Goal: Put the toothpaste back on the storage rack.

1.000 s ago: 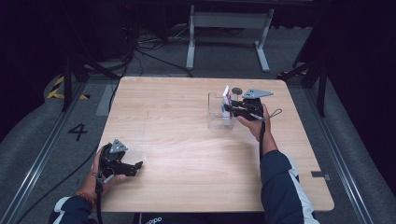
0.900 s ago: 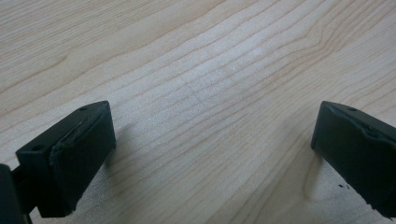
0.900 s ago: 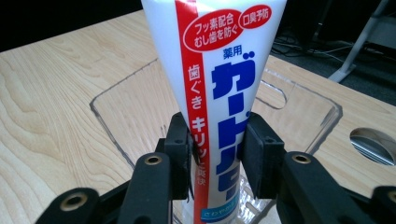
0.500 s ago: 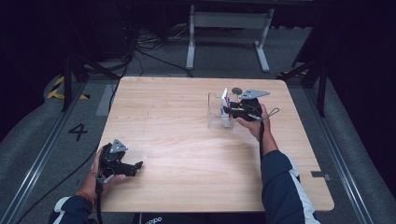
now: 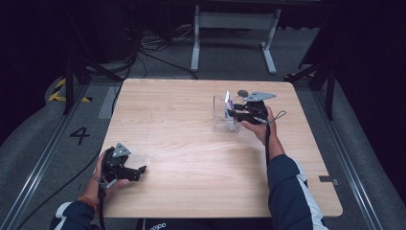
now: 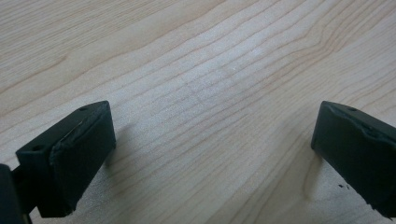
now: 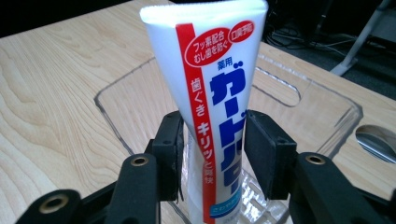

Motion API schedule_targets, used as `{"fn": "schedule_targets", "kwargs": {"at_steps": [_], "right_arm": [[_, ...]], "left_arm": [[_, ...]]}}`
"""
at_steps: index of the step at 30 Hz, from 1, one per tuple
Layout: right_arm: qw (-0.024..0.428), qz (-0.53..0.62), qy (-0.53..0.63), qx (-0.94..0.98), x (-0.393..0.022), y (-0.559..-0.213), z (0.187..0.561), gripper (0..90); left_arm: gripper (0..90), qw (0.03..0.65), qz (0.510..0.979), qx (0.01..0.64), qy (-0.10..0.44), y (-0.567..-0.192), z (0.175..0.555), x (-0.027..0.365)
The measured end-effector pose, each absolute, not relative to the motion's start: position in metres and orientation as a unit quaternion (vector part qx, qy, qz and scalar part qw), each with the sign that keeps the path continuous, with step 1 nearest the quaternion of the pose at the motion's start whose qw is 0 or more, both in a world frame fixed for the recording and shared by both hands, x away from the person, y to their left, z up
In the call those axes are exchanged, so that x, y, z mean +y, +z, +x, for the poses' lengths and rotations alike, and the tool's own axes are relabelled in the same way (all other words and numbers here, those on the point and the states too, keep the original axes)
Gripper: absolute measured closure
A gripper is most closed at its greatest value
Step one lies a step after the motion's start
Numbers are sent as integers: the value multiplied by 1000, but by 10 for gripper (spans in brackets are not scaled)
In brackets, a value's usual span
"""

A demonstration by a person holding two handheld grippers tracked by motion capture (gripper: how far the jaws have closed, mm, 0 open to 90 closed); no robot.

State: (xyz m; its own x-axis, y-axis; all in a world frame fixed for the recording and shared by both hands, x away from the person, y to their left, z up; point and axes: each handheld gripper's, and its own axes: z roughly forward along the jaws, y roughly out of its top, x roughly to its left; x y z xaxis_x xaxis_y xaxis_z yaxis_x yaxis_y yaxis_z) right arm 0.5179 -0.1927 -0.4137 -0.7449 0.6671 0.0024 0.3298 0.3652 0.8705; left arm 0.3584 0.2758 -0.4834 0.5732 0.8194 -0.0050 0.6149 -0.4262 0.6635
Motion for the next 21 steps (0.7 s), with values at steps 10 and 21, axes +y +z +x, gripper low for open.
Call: {"fn": "schedule_targets", "kwargs": {"at_steps": [10,21], "right_arm": [[182,305,478,803,-193,-407,515,607],[191,299,470,809,-197,-397,506,602]], "left_arm": [[4,315,829,433,163,-483,358,276],[4,314,829,433,163,-483,358,276]]}}
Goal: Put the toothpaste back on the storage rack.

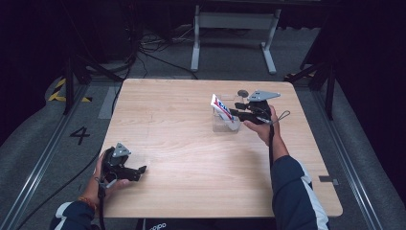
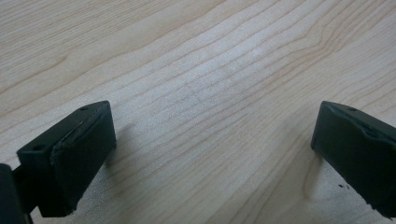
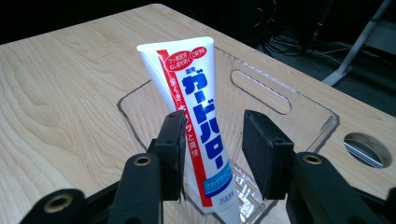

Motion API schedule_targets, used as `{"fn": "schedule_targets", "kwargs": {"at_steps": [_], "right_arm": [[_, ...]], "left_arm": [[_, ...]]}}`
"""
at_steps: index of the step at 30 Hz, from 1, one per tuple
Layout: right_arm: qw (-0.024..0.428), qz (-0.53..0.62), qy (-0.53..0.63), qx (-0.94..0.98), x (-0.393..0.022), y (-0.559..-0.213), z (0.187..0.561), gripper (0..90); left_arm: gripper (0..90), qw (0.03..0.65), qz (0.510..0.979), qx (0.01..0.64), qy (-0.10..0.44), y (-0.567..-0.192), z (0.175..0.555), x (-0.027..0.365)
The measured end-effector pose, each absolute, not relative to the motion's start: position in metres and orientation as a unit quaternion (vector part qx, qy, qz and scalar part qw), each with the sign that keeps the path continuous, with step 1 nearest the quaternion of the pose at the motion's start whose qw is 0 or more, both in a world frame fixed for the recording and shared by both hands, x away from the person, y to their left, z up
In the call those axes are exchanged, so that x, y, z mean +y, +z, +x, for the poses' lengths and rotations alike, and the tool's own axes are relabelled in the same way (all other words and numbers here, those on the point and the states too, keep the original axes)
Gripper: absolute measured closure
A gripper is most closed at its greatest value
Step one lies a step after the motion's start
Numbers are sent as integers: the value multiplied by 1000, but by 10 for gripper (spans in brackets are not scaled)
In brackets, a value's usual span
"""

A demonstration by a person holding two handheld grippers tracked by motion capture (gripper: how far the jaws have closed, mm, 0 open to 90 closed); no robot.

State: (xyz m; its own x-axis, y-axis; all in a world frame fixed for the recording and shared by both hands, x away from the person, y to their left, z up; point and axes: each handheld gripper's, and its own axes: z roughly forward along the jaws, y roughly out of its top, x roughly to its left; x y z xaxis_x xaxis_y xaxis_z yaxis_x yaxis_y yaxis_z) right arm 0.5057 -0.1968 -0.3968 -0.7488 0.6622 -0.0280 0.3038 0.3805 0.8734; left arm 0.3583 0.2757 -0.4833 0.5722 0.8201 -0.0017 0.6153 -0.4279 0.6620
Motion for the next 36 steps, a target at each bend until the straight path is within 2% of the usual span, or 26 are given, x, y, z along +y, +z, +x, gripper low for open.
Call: {"fn": "schedule_targets", "kwargs": {"at_steps": [22,36], "right_arm": [[211,280,432,831,-208,-375,476,531],[220,261,405,848,-214,-371,448,394]], "left_arm": [[4,315,829,433,163,-483,358,276],[4,314,829,433,163,-483,358,276]]}}
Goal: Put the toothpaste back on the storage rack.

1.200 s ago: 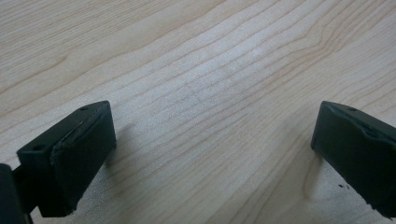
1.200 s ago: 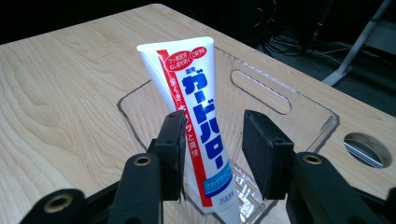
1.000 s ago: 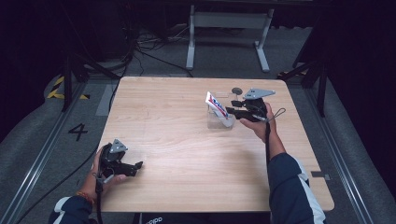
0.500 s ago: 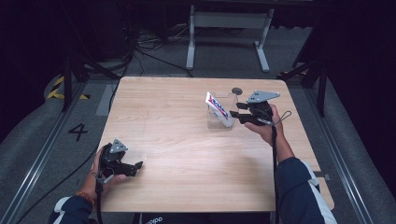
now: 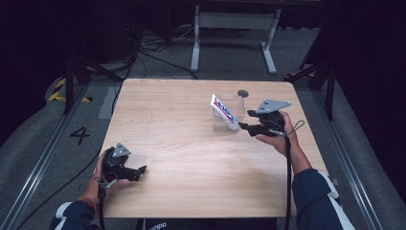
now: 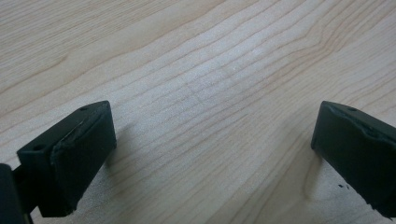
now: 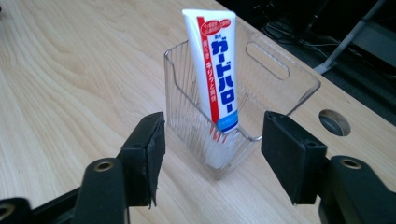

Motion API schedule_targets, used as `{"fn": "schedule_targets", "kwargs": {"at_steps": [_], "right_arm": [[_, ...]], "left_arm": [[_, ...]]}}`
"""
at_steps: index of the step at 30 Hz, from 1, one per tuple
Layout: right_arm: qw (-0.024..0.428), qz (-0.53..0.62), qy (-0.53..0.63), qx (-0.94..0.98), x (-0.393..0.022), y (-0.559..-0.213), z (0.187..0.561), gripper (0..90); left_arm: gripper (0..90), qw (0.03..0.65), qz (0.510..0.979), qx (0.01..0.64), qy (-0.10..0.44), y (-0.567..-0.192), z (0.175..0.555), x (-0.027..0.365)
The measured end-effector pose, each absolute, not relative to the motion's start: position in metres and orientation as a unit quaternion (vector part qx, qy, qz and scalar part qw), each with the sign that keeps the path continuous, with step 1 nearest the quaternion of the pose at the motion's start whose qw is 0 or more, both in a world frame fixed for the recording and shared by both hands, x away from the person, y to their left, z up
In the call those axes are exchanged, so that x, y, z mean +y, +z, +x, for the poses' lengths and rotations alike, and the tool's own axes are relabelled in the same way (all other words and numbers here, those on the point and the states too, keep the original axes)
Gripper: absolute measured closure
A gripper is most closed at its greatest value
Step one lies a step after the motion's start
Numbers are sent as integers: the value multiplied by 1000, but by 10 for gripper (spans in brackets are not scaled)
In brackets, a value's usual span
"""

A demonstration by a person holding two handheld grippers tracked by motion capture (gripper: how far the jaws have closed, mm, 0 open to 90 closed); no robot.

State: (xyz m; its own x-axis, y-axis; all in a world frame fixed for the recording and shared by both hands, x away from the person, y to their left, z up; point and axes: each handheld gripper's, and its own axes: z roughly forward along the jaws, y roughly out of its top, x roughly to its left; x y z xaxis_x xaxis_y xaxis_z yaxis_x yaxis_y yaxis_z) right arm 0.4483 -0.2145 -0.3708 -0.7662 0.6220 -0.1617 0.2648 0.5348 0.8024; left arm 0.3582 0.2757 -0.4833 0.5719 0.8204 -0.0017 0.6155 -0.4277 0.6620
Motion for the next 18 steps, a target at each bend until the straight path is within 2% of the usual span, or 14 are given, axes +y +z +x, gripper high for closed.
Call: {"fn": "schedule_targets", "kwargs": {"at_steps": [8,18], "right_arm": [[221,253,379,862,-219,-377,437,325],[227,259,358,868,-229,-387,425,281]], "left_arm": [[4,316,829,432,162,-483,358,276],[4,315,829,433,163,-483,358,276]]}}
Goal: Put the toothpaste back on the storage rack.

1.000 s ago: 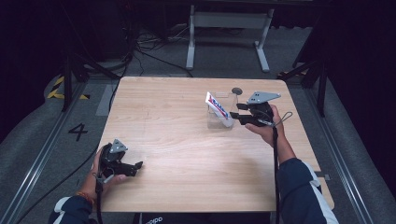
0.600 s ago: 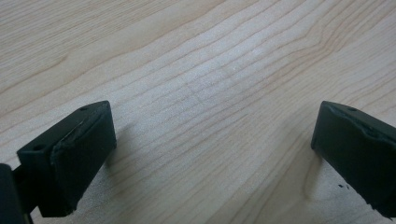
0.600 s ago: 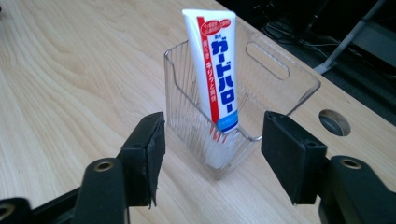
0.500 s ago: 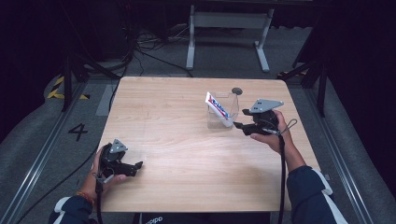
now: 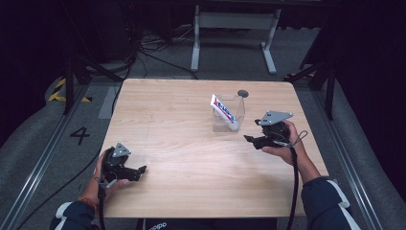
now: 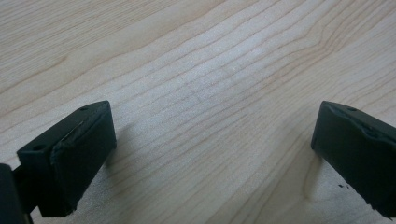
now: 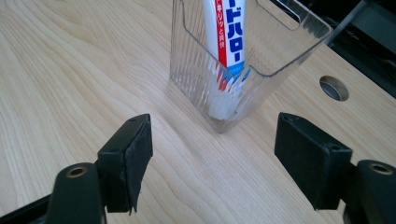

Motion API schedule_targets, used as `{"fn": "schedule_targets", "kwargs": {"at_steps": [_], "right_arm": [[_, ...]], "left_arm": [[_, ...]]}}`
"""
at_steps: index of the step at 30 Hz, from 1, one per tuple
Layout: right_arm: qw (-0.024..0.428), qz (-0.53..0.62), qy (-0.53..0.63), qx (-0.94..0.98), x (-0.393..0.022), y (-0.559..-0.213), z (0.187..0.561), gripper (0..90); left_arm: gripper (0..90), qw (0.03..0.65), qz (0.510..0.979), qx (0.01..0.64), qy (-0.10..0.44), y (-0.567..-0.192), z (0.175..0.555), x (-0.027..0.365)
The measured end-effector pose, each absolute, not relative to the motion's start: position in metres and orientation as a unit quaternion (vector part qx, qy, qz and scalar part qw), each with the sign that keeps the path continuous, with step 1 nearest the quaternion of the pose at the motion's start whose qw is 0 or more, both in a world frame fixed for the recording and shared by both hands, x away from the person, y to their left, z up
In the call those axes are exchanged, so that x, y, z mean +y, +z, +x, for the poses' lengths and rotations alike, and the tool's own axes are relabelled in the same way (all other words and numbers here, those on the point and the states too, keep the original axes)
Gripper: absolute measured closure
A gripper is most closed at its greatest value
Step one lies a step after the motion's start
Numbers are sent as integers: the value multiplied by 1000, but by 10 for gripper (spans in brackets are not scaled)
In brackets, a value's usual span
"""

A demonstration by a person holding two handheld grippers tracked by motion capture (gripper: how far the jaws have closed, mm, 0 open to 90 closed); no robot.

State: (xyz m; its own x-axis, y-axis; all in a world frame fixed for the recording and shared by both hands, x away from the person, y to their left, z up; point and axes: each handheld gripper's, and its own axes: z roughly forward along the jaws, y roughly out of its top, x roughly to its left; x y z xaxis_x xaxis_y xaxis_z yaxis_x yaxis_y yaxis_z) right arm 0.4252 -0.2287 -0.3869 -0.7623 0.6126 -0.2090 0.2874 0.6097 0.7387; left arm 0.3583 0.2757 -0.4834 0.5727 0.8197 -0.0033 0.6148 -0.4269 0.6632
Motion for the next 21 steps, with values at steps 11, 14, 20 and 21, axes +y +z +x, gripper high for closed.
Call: {"fn": "schedule_targets", "kwargs": {"at_steps": [11,14,20,21], "right_arm": [[238,272,336,870,-240,-396,413,251],[232,275,329,873,-245,-399,409,250],[234,278,322,874,-251,-407,403,246],[232,280,321,875,-252,-409,402,246]], "left_arm": [[4,316,829,432,163,-483,358,276],[4,315,829,433,163,-483,358,276],[4,315,829,433,163,-483,358,276],[4,314,829,433,163,-483,358,276]]}}
